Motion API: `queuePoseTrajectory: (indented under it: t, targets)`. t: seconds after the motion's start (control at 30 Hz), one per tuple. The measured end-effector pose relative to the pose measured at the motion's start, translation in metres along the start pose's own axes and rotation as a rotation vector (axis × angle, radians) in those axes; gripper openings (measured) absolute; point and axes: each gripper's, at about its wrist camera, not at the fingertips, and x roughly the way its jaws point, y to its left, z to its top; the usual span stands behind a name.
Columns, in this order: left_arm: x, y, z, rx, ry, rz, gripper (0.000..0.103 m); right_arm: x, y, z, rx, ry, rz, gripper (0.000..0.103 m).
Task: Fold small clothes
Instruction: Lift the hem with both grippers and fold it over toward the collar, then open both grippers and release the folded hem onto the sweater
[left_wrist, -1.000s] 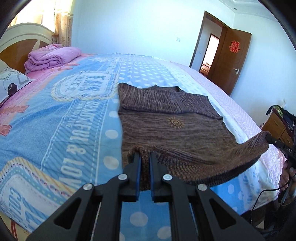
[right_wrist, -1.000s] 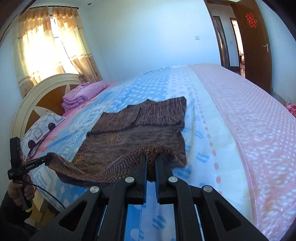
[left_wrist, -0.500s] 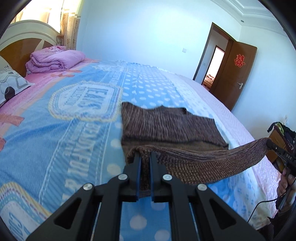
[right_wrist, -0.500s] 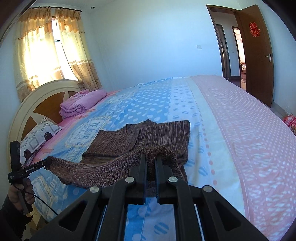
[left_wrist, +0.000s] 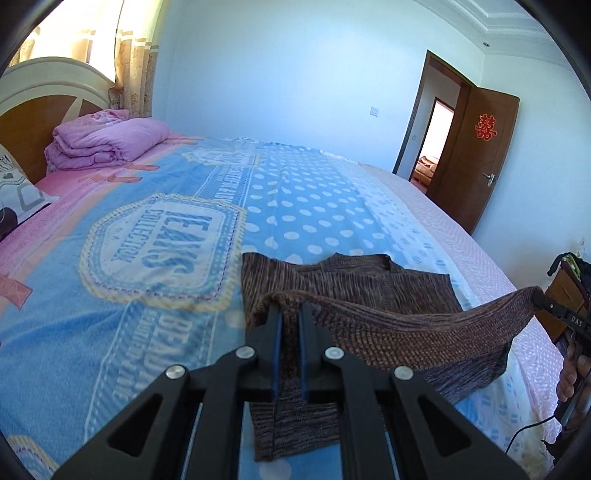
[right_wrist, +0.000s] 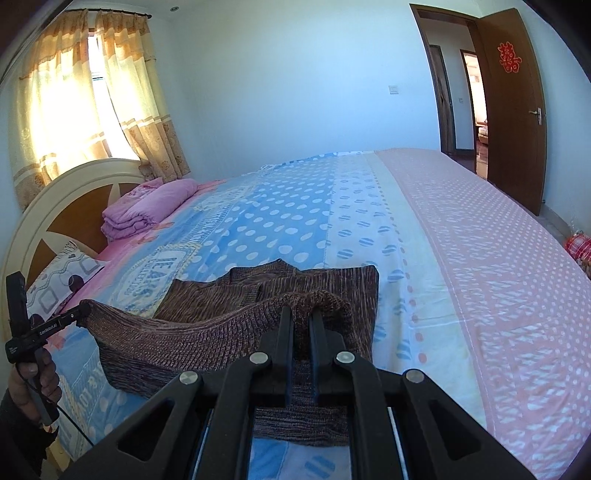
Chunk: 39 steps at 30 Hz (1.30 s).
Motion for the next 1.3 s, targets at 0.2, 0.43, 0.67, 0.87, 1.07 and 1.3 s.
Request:
queuePoseTrajectory:
  t: [0.2,0.43,0.67,0.87,1.07,1.3]
  targets:
    - [0.045,0.001,0.012,0.02,0.045,0.023,0.008,0.045,-0.017,0.005,0.048,0.075,-0.002,0.007]
    - [0.103,0.005,0.011,0.041,0.117,0.067,0.008,0.095,-0.034,0.003,0.082,0.147,-0.035,0.006]
    - [0.148,0.007,0.011,0.092,0.176,0.102,0.008,0.148,-0.039,0.01,0.044,0.209,-0.091,0.006]
    - [0.162,0.011,-0.002,0.13,0.191,0.17,0.024,0.192,-0.043,-0.003,-0.008,0.322,-0.141,0.008]
    - [0.117,0.007,-0.018,0.265,0.11,0.209,0.075,0.166,-0.03,-0.019,-0.156,0.267,-0.186,0.076]
    - [0.142,-0.011,-0.032,0.441,0.182,0.288,0.078,0.177,0.013,-0.041,-0.54,0.288,-0.344,0.076]
